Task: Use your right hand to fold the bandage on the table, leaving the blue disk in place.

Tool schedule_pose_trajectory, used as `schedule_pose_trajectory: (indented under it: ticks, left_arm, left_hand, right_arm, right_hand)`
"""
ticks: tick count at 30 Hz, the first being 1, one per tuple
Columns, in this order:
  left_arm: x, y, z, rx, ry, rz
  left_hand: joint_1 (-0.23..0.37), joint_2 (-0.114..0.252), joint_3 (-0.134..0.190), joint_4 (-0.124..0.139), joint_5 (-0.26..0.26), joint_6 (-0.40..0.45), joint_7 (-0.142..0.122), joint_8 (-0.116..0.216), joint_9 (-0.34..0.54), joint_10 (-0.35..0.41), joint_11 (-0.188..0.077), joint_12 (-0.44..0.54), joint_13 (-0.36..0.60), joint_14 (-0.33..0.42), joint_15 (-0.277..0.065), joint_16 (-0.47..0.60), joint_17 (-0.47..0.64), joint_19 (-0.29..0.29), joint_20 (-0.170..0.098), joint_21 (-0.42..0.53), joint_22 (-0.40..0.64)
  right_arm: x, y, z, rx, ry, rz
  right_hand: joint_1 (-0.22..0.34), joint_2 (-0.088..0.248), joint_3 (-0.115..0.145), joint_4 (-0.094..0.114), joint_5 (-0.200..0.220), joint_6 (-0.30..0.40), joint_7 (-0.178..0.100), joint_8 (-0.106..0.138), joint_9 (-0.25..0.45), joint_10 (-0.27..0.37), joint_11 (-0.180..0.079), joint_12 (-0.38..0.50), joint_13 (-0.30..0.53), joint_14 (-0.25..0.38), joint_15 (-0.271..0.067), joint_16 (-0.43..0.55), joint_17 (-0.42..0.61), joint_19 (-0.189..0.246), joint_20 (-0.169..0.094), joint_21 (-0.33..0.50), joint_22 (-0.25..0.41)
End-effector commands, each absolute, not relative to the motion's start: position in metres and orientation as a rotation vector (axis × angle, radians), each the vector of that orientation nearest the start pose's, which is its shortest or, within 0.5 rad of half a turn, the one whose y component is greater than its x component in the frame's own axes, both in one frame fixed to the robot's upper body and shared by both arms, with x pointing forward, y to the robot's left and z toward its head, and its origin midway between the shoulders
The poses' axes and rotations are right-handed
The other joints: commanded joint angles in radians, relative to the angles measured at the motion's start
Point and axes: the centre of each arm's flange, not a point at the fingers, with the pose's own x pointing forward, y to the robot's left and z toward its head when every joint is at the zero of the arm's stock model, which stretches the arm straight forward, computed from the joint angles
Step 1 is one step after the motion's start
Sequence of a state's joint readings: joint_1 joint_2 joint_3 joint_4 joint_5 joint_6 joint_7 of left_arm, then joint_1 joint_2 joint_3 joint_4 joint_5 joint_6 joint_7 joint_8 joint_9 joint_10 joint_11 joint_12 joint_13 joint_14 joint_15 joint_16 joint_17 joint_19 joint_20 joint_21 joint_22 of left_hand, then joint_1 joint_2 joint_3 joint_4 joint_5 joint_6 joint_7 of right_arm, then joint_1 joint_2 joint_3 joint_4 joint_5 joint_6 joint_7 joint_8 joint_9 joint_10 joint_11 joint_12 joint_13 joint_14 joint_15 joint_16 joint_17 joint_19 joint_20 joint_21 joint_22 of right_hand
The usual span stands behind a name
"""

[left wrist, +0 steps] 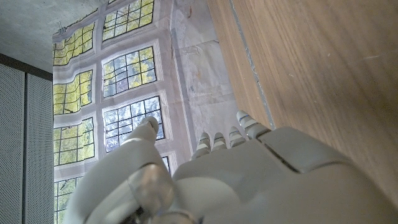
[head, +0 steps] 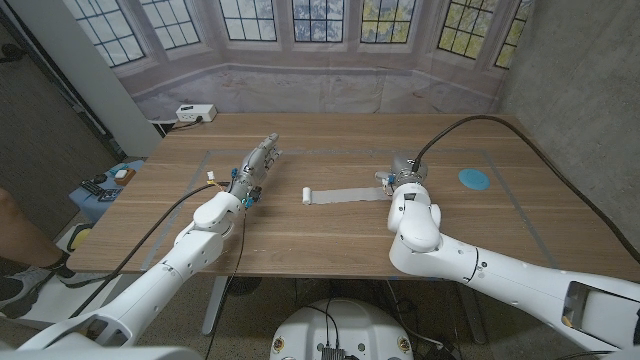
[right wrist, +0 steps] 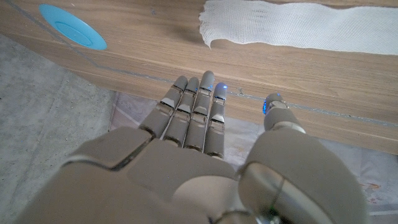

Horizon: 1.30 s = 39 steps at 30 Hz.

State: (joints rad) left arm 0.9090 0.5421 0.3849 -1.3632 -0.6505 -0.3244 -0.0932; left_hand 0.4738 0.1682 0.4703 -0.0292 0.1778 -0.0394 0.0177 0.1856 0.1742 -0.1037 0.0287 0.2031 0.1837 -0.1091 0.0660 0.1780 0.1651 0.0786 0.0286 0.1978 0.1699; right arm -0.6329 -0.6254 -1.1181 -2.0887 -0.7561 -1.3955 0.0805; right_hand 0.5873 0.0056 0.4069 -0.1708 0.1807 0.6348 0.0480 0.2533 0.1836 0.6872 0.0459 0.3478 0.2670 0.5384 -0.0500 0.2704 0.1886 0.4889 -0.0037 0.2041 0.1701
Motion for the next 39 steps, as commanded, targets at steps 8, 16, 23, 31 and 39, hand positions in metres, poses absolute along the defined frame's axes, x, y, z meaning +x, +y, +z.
schedule_pose_trajectory:
  ticks: [8, 16, 23, 31, 39]
  left_arm:
    - [0.635, 0.272, -0.049, -0.003, -0.600, -0.315]
    - [0.634, 0.271, -0.049, -0.002, -0.600, -0.318]
    - [0.633, 0.270, -0.049, -0.001, -0.600, -0.318]
    - [0.635, 0.269, -0.049, -0.002, -0.599, -0.324]
    - [0.637, 0.269, -0.050, -0.004, -0.595, -0.326]
  left_hand:
    - [0.009, 0.001, 0.002, -0.008, 0.003, 0.007, -0.001, 0.001, 0.005, -0.002, 0.001, 0.000, 0.003, -0.004, 0.008, -0.003, 0.002, -0.004, 0.005, -0.002, 0.006]
    - [0.009, 0.002, 0.002, -0.009, 0.003, 0.008, -0.002, 0.001, 0.005, -0.001, 0.000, 0.000, 0.003, -0.004, 0.008, -0.003, 0.002, -0.004, 0.005, -0.002, 0.006]
    - [0.009, 0.002, 0.003, -0.011, 0.003, 0.013, -0.003, 0.002, 0.005, -0.001, 0.002, 0.000, 0.003, -0.003, 0.007, -0.002, 0.002, -0.004, 0.006, -0.002, 0.006]
    - [0.009, 0.003, 0.003, -0.013, 0.003, 0.017, -0.003, 0.003, 0.005, 0.001, 0.002, 0.001, 0.003, -0.004, 0.008, -0.003, 0.002, -0.004, 0.006, -0.002, 0.006]
    - [0.008, 0.004, 0.003, -0.014, 0.003, 0.021, -0.004, 0.004, 0.005, 0.002, 0.005, 0.001, 0.003, -0.004, 0.008, -0.002, 0.002, -0.005, 0.006, -0.002, 0.006]
  right_arm:
    - [0.543, -0.138, -0.052, -1.376, -0.105, -0.367]
    - [0.547, -0.143, -0.059, -1.380, -0.094, -0.371]
    - [0.550, -0.144, -0.062, -1.381, -0.089, -0.374]
    - [0.553, -0.144, -0.064, -1.380, -0.081, -0.375]
    - [0.557, -0.142, -0.067, -1.377, -0.073, -0.379]
  right_hand:
    - [0.024, 0.000, -0.008, 0.000, 0.006, 0.025, -0.004, 0.000, 0.006, 0.023, -0.005, 0.015, 0.008, 0.022, -0.032, 0.006, 0.007, 0.015, 0.001, 0.006, 0.003]
    - [0.041, -0.003, -0.008, -0.003, 0.007, 0.031, -0.005, -0.004, 0.006, 0.035, -0.012, 0.022, 0.013, 0.032, -0.042, 0.006, 0.008, 0.025, 0.003, 0.008, 0.003]
    - [0.053, -0.007, -0.011, -0.002, 0.006, 0.046, -0.008, -0.004, 0.006, 0.049, -0.014, 0.030, 0.018, 0.042, -0.046, 0.007, 0.009, 0.028, 0.003, 0.006, 0.004]
    - [0.062, -0.007, -0.013, -0.001, 0.006, 0.054, -0.012, -0.006, 0.007, 0.059, -0.018, 0.036, 0.021, 0.052, -0.049, 0.009, 0.010, 0.031, 0.001, 0.005, 0.004]
    - [0.070, -0.007, -0.015, 0.000, 0.006, 0.062, -0.012, -0.007, 0.007, 0.060, -0.020, 0.038, 0.025, 0.059, -0.054, 0.010, 0.011, 0.034, -0.001, 0.005, 0.004]
